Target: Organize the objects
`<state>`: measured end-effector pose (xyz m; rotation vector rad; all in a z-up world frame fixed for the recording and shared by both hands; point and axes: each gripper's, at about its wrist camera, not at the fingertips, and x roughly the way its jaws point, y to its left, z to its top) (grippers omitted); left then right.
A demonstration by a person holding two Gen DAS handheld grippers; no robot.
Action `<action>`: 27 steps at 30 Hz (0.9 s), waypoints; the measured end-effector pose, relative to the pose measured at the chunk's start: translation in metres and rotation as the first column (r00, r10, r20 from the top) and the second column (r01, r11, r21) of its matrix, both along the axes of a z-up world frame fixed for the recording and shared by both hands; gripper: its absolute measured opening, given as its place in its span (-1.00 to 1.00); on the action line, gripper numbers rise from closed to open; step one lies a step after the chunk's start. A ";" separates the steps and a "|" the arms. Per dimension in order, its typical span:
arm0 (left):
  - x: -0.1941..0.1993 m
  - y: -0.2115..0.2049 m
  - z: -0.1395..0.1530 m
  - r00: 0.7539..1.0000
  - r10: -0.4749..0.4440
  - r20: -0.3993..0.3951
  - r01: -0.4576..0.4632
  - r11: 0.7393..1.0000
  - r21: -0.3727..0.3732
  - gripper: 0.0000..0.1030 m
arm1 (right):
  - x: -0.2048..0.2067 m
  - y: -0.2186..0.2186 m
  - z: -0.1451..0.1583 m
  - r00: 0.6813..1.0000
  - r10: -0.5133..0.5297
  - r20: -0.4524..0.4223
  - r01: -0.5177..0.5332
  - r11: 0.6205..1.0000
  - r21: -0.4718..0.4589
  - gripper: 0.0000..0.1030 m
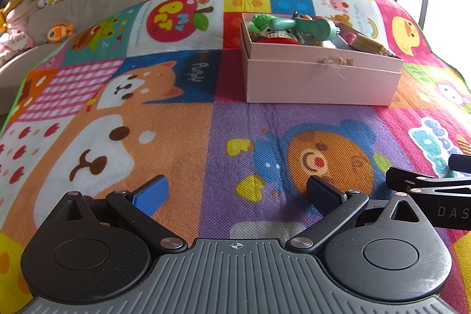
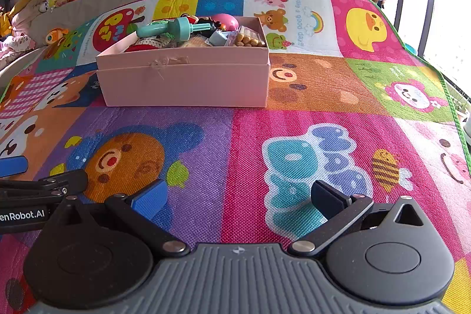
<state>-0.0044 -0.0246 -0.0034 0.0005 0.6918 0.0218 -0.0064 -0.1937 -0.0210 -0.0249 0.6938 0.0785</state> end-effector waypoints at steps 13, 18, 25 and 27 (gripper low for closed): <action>0.000 0.002 0.000 1.000 0.001 0.000 -0.001 1.000 -0.002 0.99 | 0.000 0.000 0.000 1.000 0.000 0.000 0.000 1.000 -0.001 1.00; -0.001 0.000 0.000 1.000 0.001 0.000 -0.001 1.000 -0.002 0.99 | 0.000 0.000 0.000 1.000 -0.001 0.000 0.001 1.000 0.000 1.00; 0.000 0.000 0.000 1.000 0.001 -0.001 -0.001 1.000 -0.004 0.99 | 0.000 0.000 0.000 1.000 0.000 0.000 0.000 1.000 0.000 1.00; 0.000 0.000 0.000 1.000 0.001 0.000 -0.001 1.000 -0.004 0.99 | 0.000 0.000 0.000 1.000 0.000 0.000 0.000 1.000 0.000 1.00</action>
